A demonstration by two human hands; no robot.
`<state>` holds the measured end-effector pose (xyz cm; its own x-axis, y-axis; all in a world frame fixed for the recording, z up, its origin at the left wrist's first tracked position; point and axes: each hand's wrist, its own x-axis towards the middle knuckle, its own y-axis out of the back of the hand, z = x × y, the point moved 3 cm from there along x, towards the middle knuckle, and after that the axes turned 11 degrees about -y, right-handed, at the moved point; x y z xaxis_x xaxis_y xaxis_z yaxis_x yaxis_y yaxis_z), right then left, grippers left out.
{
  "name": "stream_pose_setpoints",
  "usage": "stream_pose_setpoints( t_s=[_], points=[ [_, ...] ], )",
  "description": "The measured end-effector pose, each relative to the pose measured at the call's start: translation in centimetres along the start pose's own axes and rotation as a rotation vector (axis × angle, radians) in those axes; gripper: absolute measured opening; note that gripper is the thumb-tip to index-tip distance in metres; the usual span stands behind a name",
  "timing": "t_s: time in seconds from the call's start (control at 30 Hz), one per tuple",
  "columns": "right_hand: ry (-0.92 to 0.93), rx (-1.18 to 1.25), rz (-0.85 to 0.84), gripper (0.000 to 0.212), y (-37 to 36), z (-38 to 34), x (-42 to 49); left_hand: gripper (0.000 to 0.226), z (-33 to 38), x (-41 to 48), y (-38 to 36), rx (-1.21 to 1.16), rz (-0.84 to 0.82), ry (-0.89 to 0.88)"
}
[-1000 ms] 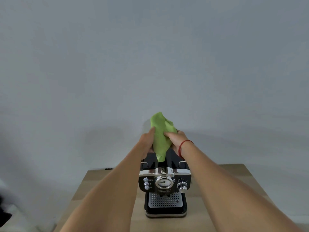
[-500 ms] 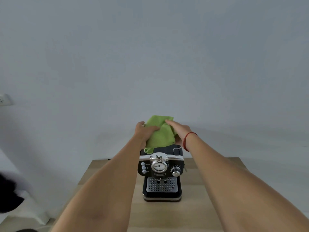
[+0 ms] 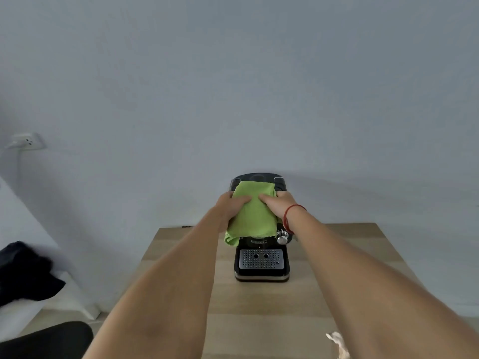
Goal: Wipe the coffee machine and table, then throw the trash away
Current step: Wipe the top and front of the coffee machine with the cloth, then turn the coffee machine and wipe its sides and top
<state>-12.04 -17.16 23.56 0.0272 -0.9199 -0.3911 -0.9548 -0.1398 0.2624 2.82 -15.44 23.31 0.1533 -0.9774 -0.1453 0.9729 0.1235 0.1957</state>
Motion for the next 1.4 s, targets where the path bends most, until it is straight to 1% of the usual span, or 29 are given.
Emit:
stream_pose_setpoints(
  t_s=[0.07,0.1,0.17,0.23,0.37,0.47,0.6,0.7,0.77,0.87,0.93,1.0,1.1,1.2,1.27,1.33,1.4],
  points=[
    [-0.038,-0.051,-0.008,0.022,-1.0,1.8,-0.8,0.062,-1.9,-1.0,0.4,-0.011,0.013,0.059],
    [-0.054,-0.07,-0.018,0.02,-1.4,2.7,-1.3,0.065,-3.0,-1.5,0.8,-0.022,0.028,0.077],
    [-0.075,-0.074,-0.044,0.016,-2.2,4.6,-2.2,0.061,-5.2,-2.5,1.4,-0.046,0.082,0.09],
    [-0.113,-0.076,-0.046,0.017,-3.0,7.0,-2.6,0.058,-7.5,-3.3,1.7,-0.035,0.126,0.103],
    [-0.224,-0.057,-0.002,0.017,-5.4,13.8,-1.8,0.066,-13.5,-4.8,0.9,0.049,0.155,0.166],
    [-0.326,-0.074,0.078,0.021,-7.0,19.8,-1.0,0.072,-19.1,-5.8,-0.4,0.125,0.127,0.245],
    [-0.432,-0.154,0.131,0.026,-8.8,26.9,-0.5,0.077,-26.3,-6.9,-2.2,0.233,0.052,0.353],
    [-0.485,-0.23,0.156,0.029,-9.7,30.2,-0.4,0.079,-29.2,-7.6,-3.4,0.326,0.019,0.369],
    [-0.487,-0.29,0.159,0.036,-9.9,31.2,-0.4,0.086,-30.0,-8.0,-3.8,0.398,-0.008,0.365],
    [-0.497,-0.349,0.151,0.045,-9.2,30.6,-0.6,0.093,-29.5,-8.4,-3.5,0.481,-0.032,0.379],
    [-0.467,-0.338,0.178,0.04,-8.0,28.4,-0.2,0.085,-27.4,-7.9,-2.7,0.525,-0.011,0.339],
    [-0.395,-0.32,0.224,0.036,-6.1,24.5,0.0,0.072,-24.0,-6.7,-1.8,0.536,0.043,0.247],
    [-0.262,-0.223,0.296,0.036,-3.3,18.0,0.2,0.061,-17.9,-4.7,-0.7,0.436,0.171,0.131],
    [-0.15,-0.092,0.405,0.035,-0.6,12.1,0.1,0.058,-12.6,-2.8,-0.4,0.27,0.311,0.027],
    [-0.082,-0.049,0.471,0.032,0.7,8.9,0.6,0.057,-9.9,-1.7,-0.4,0.237,0.359,-0.046],
    [-0.015,-0.054,0.49,0.029,1.5,6.2,1.0,0.058,-8.2,-0.9,-0.5,0.24,0.343,-0.082],
    [0.035,-0.086,0.482,0.025,1.8,4.3,1.5,0.053,-7.7,0.0,-0.9,0.259,0.289,-0.085]
  ],
)
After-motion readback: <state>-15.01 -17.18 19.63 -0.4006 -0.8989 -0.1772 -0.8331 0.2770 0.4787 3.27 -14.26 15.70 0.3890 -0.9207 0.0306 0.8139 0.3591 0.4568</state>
